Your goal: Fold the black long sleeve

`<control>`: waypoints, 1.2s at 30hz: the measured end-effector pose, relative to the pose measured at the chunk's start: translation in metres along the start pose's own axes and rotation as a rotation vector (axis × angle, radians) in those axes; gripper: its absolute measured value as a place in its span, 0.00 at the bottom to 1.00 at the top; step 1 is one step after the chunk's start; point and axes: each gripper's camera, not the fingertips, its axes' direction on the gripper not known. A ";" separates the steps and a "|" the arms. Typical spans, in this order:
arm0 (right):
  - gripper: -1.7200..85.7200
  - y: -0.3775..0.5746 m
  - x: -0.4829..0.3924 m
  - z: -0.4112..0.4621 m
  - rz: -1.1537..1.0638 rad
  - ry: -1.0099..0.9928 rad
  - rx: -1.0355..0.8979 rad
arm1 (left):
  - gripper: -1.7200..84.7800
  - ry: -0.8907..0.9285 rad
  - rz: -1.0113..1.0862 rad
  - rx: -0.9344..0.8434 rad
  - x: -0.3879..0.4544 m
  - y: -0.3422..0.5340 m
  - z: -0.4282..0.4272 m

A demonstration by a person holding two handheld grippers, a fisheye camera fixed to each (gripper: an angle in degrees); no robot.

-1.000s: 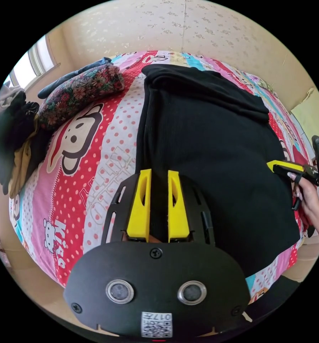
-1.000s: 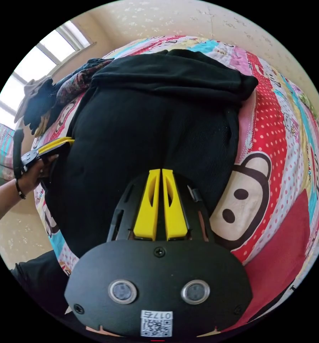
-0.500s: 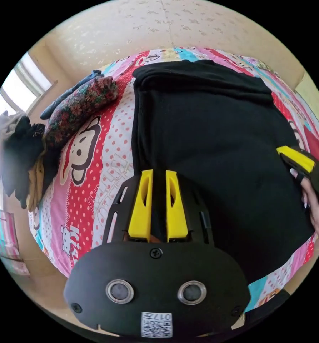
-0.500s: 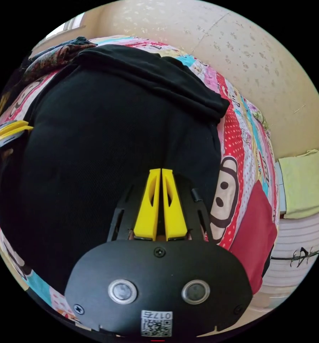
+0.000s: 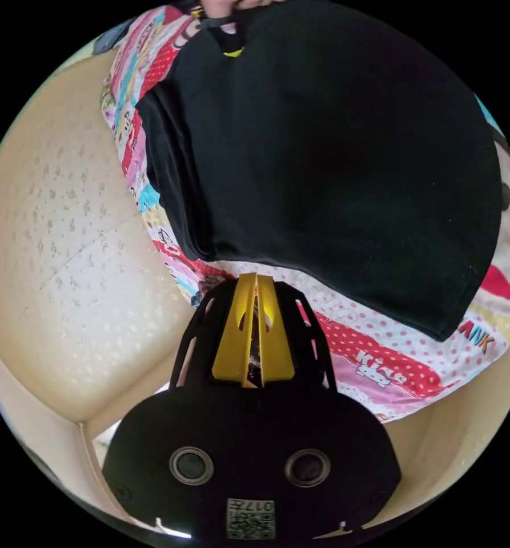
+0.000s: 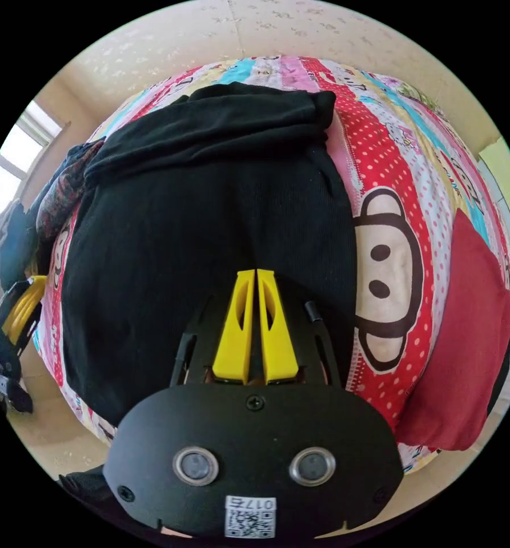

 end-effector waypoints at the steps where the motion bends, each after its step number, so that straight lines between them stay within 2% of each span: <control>1: 0.03 -0.001 0.007 -0.004 0.052 -0.032 -0.001 | 0.02 0.007 0.021 0.001 -0.002 0.002 0.004; 4: 0.04 -0.002 0.018 -0.014 0.119 -0.079 0.003 | 0.02 0.003 0.054 -0.054 -0.010 0.005 0.021; 8: 0.04 -0.005 0.024 -0.029 0.072 -0.078 0.010 | 0.02 0.054 0.064 -0.093 -0.026 0.008 0.033; 11: 0.06 -0.013 0.034 -0.043 0.072 -0.117 -0.035 | 0.04 0.201 -0.036 -0.100 -0.051 0.021 0.046; 13: 0.08 -0.017 0.043 -0.054 0.065 -0.169 -0.095 | 0.08 0.567 -0.287 -0.087 -0.088 0.056 0.070; 14: 0.09 -0.015 0.050 -0.064 0.042 -0.231 -0.124 | 0.09 0.694 -0.371 -0.071 -0.098 0.069 0.078; 16: 0.11 -0.006 0.061 -0.079 -0.004 -0.330 -0.151 | 0.15 1.219 -0.736 0.101 -0.118 0.139 0.117; 17: 0.12 0.004 0.070 -0.089 -0.041 -0.397 -0.166 | 0.16 1.326 -0.835 0.154 -0.117 0.158 0.127; 19: 0.13 0.023 0.085 -0.108 -0.089 -0.455 -0.172 | 0.17 1.588 -1.135 0.366 -0.093 0.220 0.152; 21: 0.13 0.045 0.104 -0.125 -0.085 -0.421 -0.173 | 0.18 1.667 -1.255 0.395 -0.068 0.244 0.160; 24: 0.13 0.084 0.143 -0.152 -0.015 -0.389 -0.146 | 0.19 1.709 -1.212 0.345 -0.039 0.246 0.154; 27: 0.14 0.118 0.183 -0.172 0.130 -0.469 -0.111 | 0.18 1.651 -1.147 0.242 -0.023 0.229 0.141; 29: 0.15 0.139 0.203 -0.186 0.199 -0.516 -0.075 | 0.18 1.584 -1.193 0.215 -0.022 0.226 0.137; 33: 0.15 0.155 0.217 -0.196 0.244 -0.601 -0.053 | 0.18 1.657 -1.360 0.156 -0.018 0.229 0.154; 36: 0.16 0.155 0.214 -0.198 0.230 -0.693 -0.059 | 0.18 1.674 -1.381 0.169 -0.023 0.233 0.156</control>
